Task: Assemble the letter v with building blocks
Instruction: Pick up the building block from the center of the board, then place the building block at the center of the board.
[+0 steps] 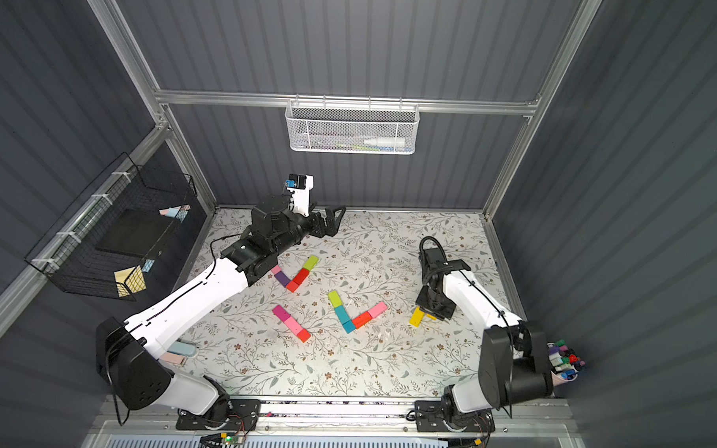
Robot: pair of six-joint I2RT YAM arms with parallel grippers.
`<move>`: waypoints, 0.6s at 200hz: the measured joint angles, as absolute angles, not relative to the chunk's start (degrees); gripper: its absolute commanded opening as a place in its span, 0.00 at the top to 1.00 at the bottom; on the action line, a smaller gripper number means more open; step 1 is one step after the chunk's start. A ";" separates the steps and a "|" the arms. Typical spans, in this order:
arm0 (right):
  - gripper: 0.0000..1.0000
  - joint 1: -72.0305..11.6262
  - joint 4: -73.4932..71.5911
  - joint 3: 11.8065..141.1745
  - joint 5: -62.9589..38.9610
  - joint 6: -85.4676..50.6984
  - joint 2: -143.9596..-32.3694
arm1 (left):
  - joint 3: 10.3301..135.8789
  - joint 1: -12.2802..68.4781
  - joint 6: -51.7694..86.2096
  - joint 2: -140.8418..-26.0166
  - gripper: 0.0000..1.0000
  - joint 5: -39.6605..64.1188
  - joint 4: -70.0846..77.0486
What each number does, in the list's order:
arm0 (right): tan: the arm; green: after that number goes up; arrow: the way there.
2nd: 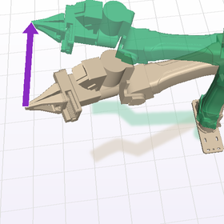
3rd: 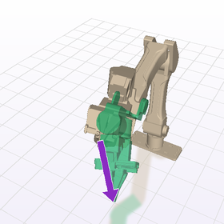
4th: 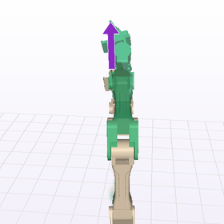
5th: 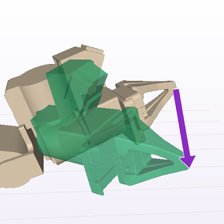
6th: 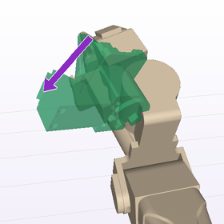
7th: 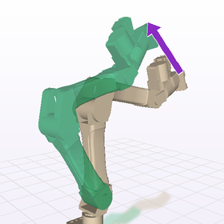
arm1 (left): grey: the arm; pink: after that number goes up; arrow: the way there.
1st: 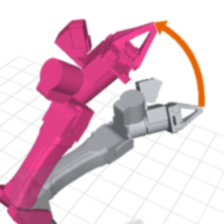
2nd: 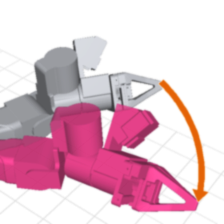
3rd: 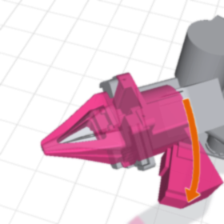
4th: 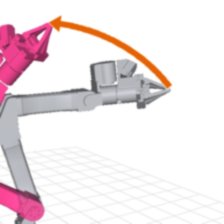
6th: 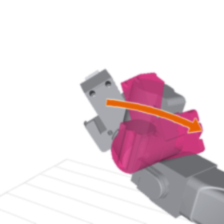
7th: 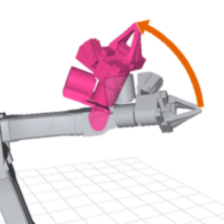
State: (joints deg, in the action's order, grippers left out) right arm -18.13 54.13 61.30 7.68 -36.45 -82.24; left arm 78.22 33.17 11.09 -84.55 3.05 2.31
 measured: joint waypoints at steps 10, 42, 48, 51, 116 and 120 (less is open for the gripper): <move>1.00 -22.74 54.04 64.53 8.23 -38.02 -81.25 | 77.08 32.42 11.42 -83.85 0.00 3.53 1.96; 1.00 -38.50 51.33 72.84 7.75 -44.36 -86.50 | 75.33 26.61 13.28 -81.17 0.00 5.89 0.25; 1.00 -41.10 50.68 74.30 7.60 -45.41 -88.71 | 75.35 25.21 13.74 -80.66 0.00 6.02 0.01; 1.00 -42.22 50.33 75.02 7.53 -45.84 -89.95 | 75.40 24.56 13.91 -80.44 0.00 6.00 -0.14; 1.00 -54.72 48.01 93.10 3.07 -49.32 -113.27 | 78.54 8.78 18.33 -77.80 0.00 8.27 -2.17; 1.00 -54.96 47.92 94.39 2.20 -49.43 -114.50 | 78.63 8.05 18.48 -77.69 0.00 8.58 -2.17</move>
